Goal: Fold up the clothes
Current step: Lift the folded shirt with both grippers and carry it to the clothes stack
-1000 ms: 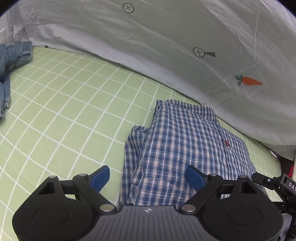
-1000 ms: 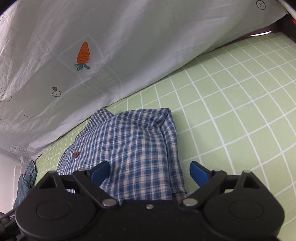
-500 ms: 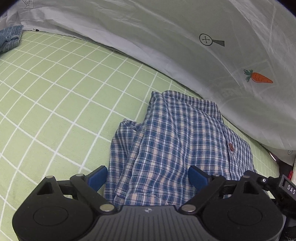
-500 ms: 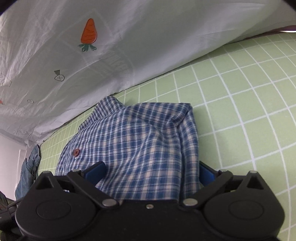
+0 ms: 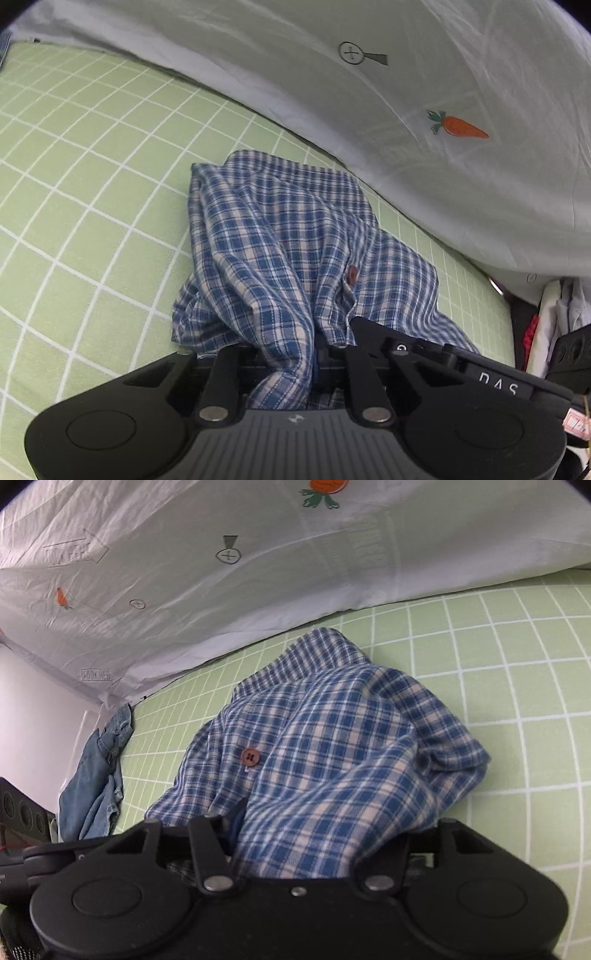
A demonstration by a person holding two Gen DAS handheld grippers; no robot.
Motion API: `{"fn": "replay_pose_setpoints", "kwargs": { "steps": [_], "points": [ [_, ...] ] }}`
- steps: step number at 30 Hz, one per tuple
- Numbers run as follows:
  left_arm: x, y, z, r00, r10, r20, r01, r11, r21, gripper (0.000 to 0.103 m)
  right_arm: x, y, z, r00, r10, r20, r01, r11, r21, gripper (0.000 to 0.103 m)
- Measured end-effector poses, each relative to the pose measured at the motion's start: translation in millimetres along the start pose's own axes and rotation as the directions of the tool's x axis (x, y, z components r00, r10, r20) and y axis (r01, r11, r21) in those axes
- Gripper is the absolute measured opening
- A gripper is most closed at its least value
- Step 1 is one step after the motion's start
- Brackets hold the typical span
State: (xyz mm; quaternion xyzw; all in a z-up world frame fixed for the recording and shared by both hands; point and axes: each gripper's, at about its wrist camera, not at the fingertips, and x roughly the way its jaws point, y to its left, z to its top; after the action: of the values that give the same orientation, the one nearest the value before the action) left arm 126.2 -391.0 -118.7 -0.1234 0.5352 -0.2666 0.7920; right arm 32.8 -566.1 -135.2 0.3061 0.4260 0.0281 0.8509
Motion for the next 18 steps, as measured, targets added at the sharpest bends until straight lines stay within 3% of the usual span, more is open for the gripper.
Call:
{"fn": "replay_pose_setpoints", "kwargs": {
  "steps": [5, 10, 18],
  "points": [
    [-48.8, -5.0, -34.2, 0.999, -0.027, -0.026, 0.027, 1.0, 0.009, 0.016, -50.3, 36.7, -41.5, 1.0, -0.025, -0.002, 0.025, 0.997, -0.078, 0.043],
    [-104.0, -18.5, -78.1, 0.997, -0.066, -0.028, 0.067, 0.997, 0.039, 0.016, -110.1, 50.5, -93.5, 0.999, -0.031, 0.042, 0.032, 0.999, -0.035, 0.043],
    [-144.5, -47.2, -131.2, 0.988, -0.145, -0.059, 0.152, 0.979, 0.139, 0.016, -186.9, 57.3, -153.3, 0.987, -0.102, 0.122, 0.098, 0.995, 0.036, 0.043]
  ]
}}
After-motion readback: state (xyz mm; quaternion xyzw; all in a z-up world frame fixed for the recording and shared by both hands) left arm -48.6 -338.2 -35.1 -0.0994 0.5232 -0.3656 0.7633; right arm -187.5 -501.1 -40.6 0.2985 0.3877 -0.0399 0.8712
